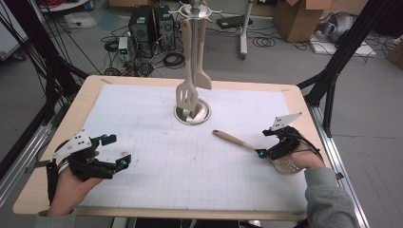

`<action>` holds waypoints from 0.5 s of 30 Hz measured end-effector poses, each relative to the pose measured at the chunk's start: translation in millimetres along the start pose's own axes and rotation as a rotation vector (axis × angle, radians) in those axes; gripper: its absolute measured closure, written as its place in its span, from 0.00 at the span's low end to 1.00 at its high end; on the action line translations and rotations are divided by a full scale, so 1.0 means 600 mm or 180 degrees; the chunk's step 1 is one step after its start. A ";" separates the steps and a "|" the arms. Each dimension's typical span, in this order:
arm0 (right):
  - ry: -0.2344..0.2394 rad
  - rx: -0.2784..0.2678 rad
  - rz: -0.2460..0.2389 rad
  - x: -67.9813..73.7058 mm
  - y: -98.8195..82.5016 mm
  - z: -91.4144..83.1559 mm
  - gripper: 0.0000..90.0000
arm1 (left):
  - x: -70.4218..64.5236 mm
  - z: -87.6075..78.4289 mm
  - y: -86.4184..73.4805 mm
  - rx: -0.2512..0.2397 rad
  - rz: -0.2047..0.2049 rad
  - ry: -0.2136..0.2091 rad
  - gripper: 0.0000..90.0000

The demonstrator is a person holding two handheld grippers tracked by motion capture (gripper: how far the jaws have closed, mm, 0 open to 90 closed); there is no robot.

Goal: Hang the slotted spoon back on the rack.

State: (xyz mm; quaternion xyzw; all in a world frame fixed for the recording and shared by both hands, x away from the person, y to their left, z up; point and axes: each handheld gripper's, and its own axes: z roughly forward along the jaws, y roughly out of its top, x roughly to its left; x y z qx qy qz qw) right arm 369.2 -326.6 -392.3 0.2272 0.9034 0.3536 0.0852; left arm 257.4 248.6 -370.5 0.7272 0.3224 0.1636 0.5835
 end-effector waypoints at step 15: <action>-0.0055 0.0365 0.0010 -0.004 -0.007 0.021 0.21 | 0.000 0.001 -0.002 0.0017 -0.0006 -0.0005 0.04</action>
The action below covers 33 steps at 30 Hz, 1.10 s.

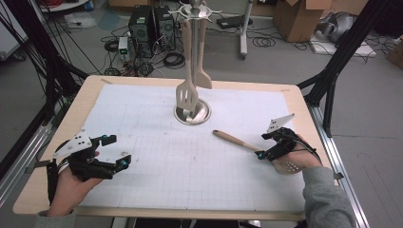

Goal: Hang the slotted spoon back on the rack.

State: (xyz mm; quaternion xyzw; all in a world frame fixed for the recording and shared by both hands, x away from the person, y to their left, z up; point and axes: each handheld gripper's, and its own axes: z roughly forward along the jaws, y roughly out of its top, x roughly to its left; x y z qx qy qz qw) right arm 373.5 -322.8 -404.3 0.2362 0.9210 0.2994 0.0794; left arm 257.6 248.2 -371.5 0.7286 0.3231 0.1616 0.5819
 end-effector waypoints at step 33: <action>0.0029 0.0512 -0.0230 0.011 -0.008 0.016 0.87 | 0.002 -0.004 0.001 -0.0017 -0.0005 0.0013 0.04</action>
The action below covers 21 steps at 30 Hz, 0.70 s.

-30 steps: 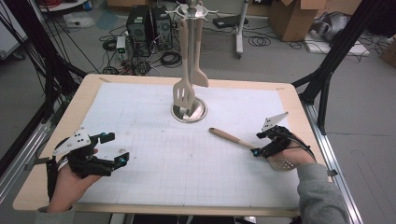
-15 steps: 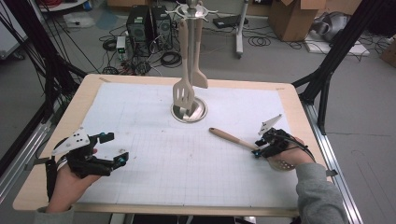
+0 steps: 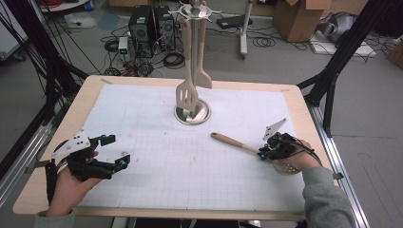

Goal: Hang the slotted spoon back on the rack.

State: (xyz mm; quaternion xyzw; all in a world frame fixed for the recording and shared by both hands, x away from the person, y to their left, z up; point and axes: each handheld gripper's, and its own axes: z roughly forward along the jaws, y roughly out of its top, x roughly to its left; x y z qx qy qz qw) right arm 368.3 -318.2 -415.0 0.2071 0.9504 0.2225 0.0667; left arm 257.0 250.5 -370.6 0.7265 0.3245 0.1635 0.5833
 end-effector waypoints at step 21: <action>0.0175 -0.0734 0.0261 -0.008 0.009 -0.033 0.87 | 0.001 -0.005 0.001 -0.0030 -0.0009 0.0007 0.04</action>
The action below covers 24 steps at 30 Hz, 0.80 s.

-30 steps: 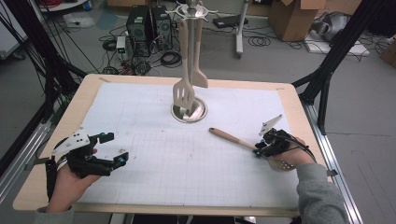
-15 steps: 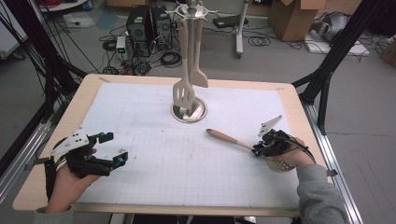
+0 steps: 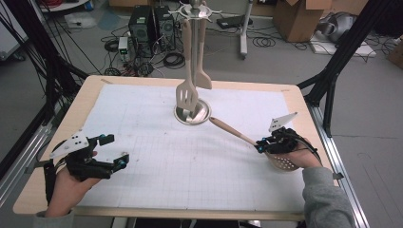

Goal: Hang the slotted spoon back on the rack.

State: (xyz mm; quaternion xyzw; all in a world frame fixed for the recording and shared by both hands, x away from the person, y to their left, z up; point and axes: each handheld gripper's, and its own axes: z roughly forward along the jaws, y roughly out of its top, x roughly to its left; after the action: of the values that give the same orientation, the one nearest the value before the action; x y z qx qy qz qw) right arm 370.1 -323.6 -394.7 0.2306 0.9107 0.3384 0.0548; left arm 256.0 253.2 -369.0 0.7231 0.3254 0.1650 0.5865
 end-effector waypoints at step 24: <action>0.0119 -0.0770 0.0125 -0.003 0.014 -0.050 0.87 | 0.001 -0.006 -0.001 -0.0016 -0.0009 0.0019 0.04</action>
State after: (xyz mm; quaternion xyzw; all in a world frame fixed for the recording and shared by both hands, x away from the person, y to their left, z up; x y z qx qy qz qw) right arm 367.5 -336.7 -366.7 0.2337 0.8594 0.4510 0.0585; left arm 253.8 256.3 -368.4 0.7207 0.3277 0.1671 0.5876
